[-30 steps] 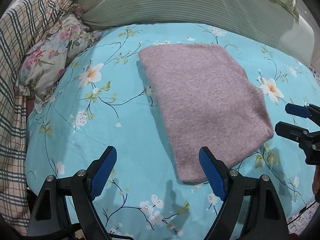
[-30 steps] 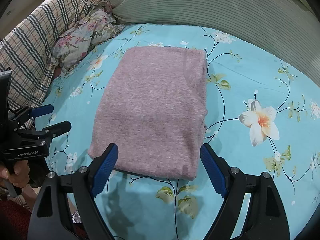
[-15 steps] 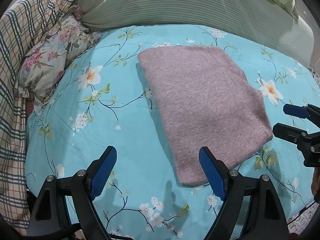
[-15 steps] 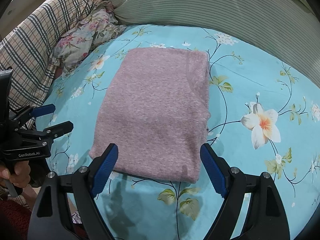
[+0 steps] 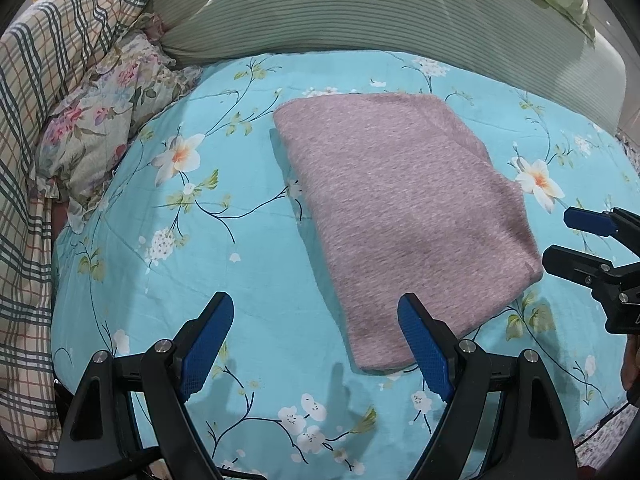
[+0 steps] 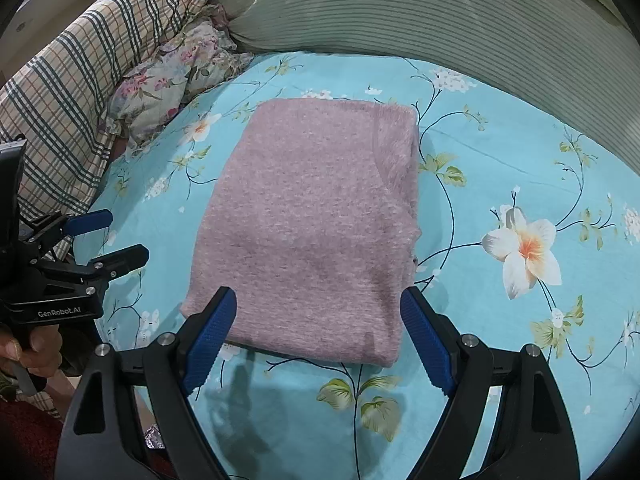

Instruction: Fold small clothes

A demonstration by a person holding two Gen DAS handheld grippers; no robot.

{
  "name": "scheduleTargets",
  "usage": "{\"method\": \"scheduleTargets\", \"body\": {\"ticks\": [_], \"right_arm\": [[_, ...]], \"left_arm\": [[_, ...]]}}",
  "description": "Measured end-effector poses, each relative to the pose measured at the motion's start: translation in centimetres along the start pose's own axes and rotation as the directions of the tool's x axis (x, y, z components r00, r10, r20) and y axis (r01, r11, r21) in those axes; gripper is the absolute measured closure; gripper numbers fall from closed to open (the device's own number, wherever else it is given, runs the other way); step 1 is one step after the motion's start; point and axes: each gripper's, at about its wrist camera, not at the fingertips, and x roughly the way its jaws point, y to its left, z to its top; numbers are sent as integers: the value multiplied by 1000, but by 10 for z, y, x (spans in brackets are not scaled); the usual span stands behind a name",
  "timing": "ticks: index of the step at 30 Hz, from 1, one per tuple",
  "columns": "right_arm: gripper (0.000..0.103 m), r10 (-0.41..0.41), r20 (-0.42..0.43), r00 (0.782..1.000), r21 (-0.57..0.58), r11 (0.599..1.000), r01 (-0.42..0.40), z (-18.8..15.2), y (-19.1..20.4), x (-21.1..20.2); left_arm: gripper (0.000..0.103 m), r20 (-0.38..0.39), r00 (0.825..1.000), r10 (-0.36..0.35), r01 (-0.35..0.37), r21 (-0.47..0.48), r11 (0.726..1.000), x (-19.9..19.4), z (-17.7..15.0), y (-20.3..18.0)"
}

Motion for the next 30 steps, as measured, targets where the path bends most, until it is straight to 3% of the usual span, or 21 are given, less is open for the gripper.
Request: {"method": "scheduleTargets", "body": {"ticks": [30], "right_arm": [[19, 4, 12, 1000, 11, 1000, -4, -4, -1, -5]], "left_arm": [[18, 8, 1000, -9, 9, 15, 1000, -7, -1, -8]]}}
